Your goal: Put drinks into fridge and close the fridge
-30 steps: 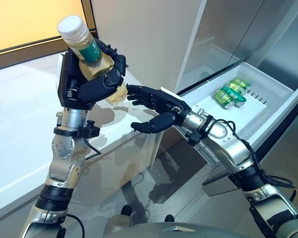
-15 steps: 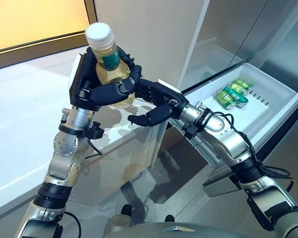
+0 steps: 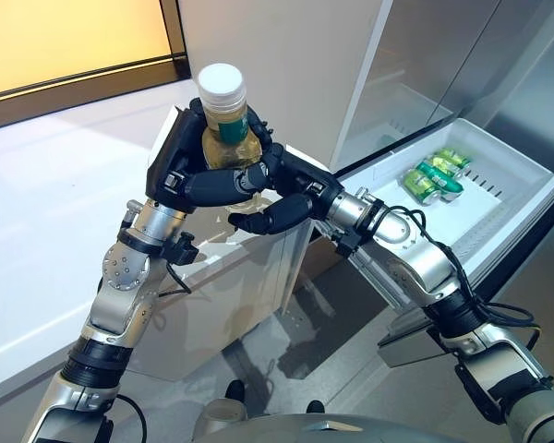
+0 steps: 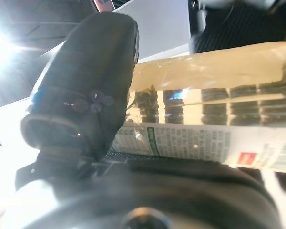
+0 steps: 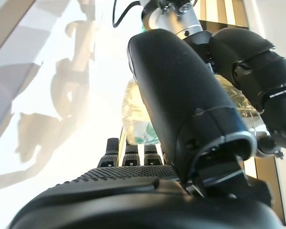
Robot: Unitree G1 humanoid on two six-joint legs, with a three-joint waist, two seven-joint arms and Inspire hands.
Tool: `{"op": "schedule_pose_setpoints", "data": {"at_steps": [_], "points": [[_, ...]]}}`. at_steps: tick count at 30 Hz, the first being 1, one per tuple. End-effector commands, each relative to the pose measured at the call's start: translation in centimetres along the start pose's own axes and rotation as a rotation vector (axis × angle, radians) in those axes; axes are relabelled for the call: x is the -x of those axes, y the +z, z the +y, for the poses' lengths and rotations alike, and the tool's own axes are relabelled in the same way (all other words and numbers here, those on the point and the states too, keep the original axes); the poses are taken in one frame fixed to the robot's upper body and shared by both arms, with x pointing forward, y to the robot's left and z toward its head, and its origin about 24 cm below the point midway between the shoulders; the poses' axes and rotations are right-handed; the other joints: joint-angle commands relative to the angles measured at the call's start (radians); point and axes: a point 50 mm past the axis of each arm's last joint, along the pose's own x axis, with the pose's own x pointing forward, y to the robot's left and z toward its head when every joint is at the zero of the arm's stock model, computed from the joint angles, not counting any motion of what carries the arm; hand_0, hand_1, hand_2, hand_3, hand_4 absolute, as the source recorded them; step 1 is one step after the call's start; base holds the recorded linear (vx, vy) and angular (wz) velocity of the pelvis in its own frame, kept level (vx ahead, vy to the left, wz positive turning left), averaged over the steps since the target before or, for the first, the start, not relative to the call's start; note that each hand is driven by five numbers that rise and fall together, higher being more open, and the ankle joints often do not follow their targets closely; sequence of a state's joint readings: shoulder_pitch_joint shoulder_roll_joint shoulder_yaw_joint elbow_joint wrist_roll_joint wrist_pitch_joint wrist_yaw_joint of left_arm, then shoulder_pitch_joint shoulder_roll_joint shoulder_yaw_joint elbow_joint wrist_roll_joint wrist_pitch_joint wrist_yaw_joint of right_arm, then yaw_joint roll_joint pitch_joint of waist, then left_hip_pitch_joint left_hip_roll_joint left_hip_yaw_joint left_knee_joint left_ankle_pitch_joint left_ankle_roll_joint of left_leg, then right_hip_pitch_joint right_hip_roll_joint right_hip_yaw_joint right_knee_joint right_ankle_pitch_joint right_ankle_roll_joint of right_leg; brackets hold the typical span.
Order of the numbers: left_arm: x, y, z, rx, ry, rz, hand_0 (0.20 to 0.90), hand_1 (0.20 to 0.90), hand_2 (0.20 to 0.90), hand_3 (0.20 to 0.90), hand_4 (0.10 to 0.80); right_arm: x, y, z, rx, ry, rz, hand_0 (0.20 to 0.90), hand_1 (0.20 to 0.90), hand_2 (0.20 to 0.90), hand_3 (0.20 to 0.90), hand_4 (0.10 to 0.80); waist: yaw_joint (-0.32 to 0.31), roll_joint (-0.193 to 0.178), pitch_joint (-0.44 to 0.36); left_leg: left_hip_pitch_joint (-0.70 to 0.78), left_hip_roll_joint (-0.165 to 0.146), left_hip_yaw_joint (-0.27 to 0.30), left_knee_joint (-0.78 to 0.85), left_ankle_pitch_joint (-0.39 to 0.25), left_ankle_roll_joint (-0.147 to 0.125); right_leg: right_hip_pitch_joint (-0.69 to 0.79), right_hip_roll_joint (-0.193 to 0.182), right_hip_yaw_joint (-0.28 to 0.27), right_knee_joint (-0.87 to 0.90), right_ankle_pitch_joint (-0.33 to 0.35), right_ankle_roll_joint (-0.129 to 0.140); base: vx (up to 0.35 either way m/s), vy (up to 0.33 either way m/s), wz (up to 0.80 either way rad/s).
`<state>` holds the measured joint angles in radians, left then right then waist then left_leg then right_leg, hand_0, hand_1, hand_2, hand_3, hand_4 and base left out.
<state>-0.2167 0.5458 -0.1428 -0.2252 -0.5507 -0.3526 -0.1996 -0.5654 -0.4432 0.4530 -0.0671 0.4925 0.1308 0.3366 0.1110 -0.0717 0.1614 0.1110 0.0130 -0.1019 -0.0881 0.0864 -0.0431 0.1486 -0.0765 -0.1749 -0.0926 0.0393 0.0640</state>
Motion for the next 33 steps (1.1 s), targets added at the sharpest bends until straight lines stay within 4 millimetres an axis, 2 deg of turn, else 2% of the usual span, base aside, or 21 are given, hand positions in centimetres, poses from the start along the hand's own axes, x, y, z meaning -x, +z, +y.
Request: {"op": "schedule_pose_setpoints", "data": {"at_steps": [1, 8, 10, 11, 12, 27, 28, 29, 30, 33], "points": [[-4.4, 5.6, -1.6, 0.030, -0.118, -0.382, 0.300, 0.300, 0.300, 0.200, 0.100, -3.0, 5.5, 0.2, 0.033, 0.067, -0.231, 0.900, 0.900, 0.900, 0.900, 0.800, 0.006, 0.029, -0.135, 0.032, -0.074, 0.016, 0.001, -0.136, 0.044, 0.016, 0.027, -0.026, 0.008, -0.050, 0.008, 0.000, 0.000, 0.00], [-4.5, 5.3, -2.0, 0.066, -0.134, -0.369, 0.300, 0.300, 0.300, 0.200, 0.100, -3.6, 5.7, 0.7, 0.033, 0.082, -0.232, 0.900, 0.900, 0.900, 0.900, 0.800, 0.010, 0.029, -0.135, 0.034, -0.074, 0.017, 0.001, -0.135, 0.045, 0.018, 0.028, -0.028, 0.008, -0.050, 0.006, 0.000, 0.000, 0.00], [-4.5, 5.2, -2.1, 0.072, -0.137, -0.370, 0.300, 0.300, 0.300, 0.200, 0.100, -3.7, 5.7, 0.8, 0.031, 0.085, -0.231, 0.768, 0.768, 0.768, 0.746, 0.646, 0.012, 0.029, -0.135, 0.033, -0.073, 0.017, 0.001, -0.135, 0.045, 0.018, 0.027, -0.029, 0.007, -0.050, 0.007, 0.000, 0.000, 0.00], [-4.5, 5.3, -2.1, 0.074, -0.138, -0.370, 0.300, 0.300, 0.300, 0.200, 0.100, -3.7, 5.6, 0.8, 0.031, 0.084, -0.230, 0.436, 0.436, 0.436, 0.359, 0.259, 0.012, 0.029, -0.136, 0.033, -0.073, 0.016, 0.001, -0.135, 0.045, 0.018, 0.027, -0.029, 0.007, -0.051, 0.006, 0.000, 0.000, 0.00], [-4.4, 5.2, -2.1, 0.078, -0.139, -0.370, 0.300, 0.300, 0.300, 0.200, 0.100, -3.8, 5.6, 0.8, 0.029, 0.086, -0.229, 0.300, 0.300, 0.300, 0.200, 0.100, 0.013, 0.029, -0.136, 0.033, -0.073, 0.016, 0.001, -0.135, 0.045, 0.018, 0.028, -0.029, 0.007, -0.050, 0.006, 0.000, 0.000, 0.00], [-4.4, 5.3, -2.1, 0.074, -0.164, -0.380, 0.300, 0.300, 0.300, 0.200, 0.100, -3.8, 6.3, 0.5, 0.039, 0.065, -0.257, 0.300, 0.300, 0.300, 0.200, 0.100, 0.014, 0.029, -0.140, 0.029, -0.074, 0.018, 0.001, -0.134, 0.045, 0.015, 0.026, -0.030, 0.006, -0.050, 0.006, 0.000, 0.000, 0.00], [-4.4, 5.3, -2.1, 0.072, -0.165, -0.378, 0.328, 0.328, 0.328, 0.233, 0.133, -3.7, 6.3, 0.5, 0.039, 0.063, -0.259, 0.300, 0.300, 0.300, 0.200, 0.100, 0.013, 0.029, -0.140, 0.029, -0.074, 0.019, 0.001, -0.134, 0.045, 0.015, 0.026, -0.030, 0.006, -0.049, 0.006, 0.000, 0.000, 0.00], [-4.4, 5.3, -2.2, 0.063, -0.171, -0.379, 0.712, 0.712, 0.712, 0.680, 0.580, -3.8, 6.5, 0.4, 0.047, 0.051, -0.268, 0.300, 0.300, 0.300, 0.200, 0.100, 0.012, 0.030, -0.140, 0.029, -0.073, 0.021, 0.001, -0.134, 0.045, 0.015, 0.026, -0.031, 0.006, -0.049, 0.005, 0.000, 0.000, 0.00], [-4.5, 5.4, -2.2, 0.058, -0.172, -0.380, 0.900, 0.900, 0.900, 0.900, 0.800, -3.8, 6.5, 0.3, 0.055, 0.046, -0.272, 0.300, 0.300, 0.300, 0.200, 0.100, 0.012, 0.031, -0.140, 0.030, -0.074, 0.021, 0.001, -0.134, 0.045, 0.015, 0.026, -0.032, 0.006, -0.049, 0.006, 0.000, 0.000, 0.00], [-4.5, 5.6, -1.9, 0.043, -0.160, -0.386, 0.900, 0.900, 0.900, 0.900, 0.800, -3.5, 6.8, 0.0, 0.062, 0.030, -0.290, 0.300, 0.300, 0.300, 0.200, 0.100, 0.012, 0.032, -0.141, 0.029, -0.073, 0.022, 0.001, -0.134, 0.045, 0.015, 0.025, -0.034, 0.006, -0.049, 0.007, 0.000, 0.000, 0.00]]}}
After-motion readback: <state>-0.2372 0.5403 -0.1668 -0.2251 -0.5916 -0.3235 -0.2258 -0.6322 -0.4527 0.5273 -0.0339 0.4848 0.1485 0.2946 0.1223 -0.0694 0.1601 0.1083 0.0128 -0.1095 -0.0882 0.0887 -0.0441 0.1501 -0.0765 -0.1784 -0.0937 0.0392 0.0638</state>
